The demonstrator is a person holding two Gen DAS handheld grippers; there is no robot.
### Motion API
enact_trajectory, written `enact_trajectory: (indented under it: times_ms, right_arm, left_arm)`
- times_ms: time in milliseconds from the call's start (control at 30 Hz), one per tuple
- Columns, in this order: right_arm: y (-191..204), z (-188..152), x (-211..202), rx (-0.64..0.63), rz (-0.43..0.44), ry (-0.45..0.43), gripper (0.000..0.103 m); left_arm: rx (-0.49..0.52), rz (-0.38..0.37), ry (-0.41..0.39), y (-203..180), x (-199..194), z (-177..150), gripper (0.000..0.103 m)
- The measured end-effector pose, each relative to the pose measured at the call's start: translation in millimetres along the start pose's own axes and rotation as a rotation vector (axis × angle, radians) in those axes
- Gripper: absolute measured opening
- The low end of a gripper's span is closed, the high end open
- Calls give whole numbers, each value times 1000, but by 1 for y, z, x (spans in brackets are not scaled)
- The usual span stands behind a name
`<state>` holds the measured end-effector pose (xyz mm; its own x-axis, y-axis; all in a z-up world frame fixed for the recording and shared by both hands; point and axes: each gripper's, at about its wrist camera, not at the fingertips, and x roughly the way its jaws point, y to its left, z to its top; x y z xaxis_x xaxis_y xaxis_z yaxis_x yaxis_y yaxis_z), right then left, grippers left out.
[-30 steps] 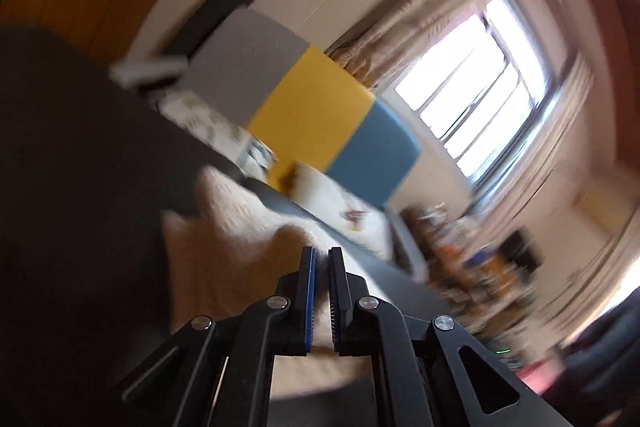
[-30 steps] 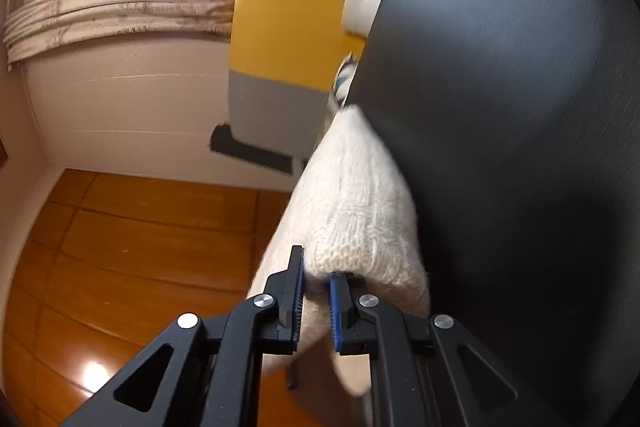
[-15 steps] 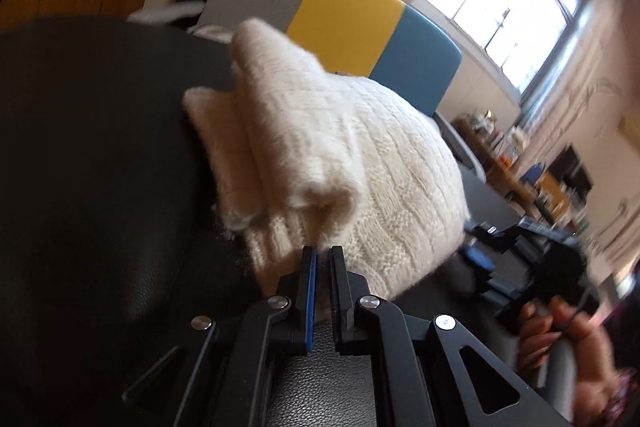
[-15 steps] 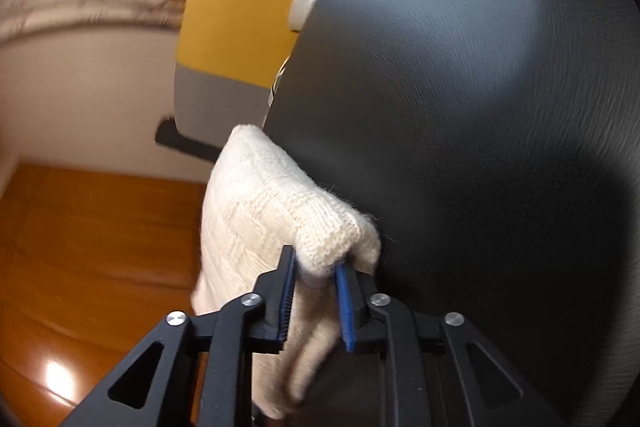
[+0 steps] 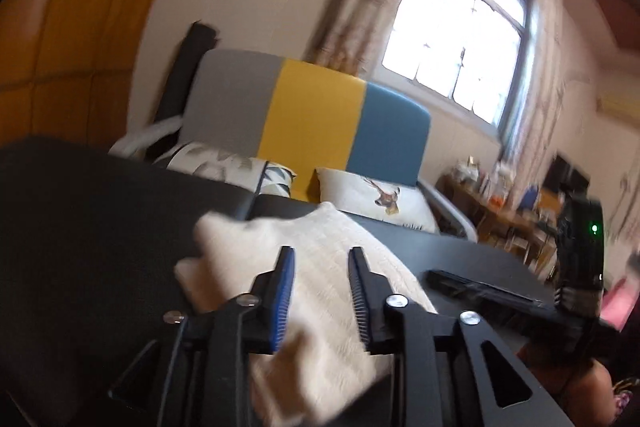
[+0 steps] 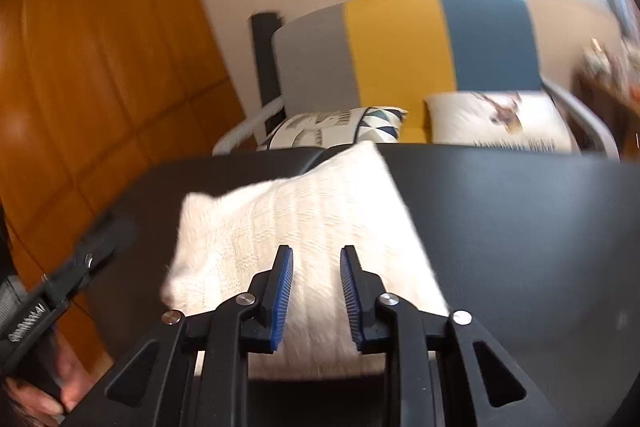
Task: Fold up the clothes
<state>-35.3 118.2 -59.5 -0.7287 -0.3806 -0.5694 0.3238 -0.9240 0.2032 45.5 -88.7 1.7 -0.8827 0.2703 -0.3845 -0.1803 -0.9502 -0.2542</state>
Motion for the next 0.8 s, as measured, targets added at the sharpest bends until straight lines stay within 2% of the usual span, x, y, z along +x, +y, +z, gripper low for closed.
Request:
enact_trajectory:
  times_ms: [100,200,267,367,467,633,700,800]
  right_arm:
    - [19,-2,24,-127,-51,71,17]
    - [28,-12,31,-179,-61,117,17]
    - [27,-24,39,-178,-63,153,17]
    - [24,-51,43,-165,-50,201,18]
    - [24,-61,38,-197,-62,163,18]
    - [10,-51,32,-85,3,186,18]
    - [6,-44,16,-31,49,149,18]
    - [17,-33,4,-55,96,95,18]
  left_arm:
    - [100,28,70,-7,35,-1,30]
    - [97,96,173,10,58,-20,28]
    - [53,132,224,31,66,-34,26]
    - [57,121,200,47,63,-49,27]
    - [120,97,171,47,59,-58,28]
    - [11,35,171,67,56,-54,28]
    - [-43,26,151,71,45,-50,28]
    - [-96,20,50,68,13,-49,30]
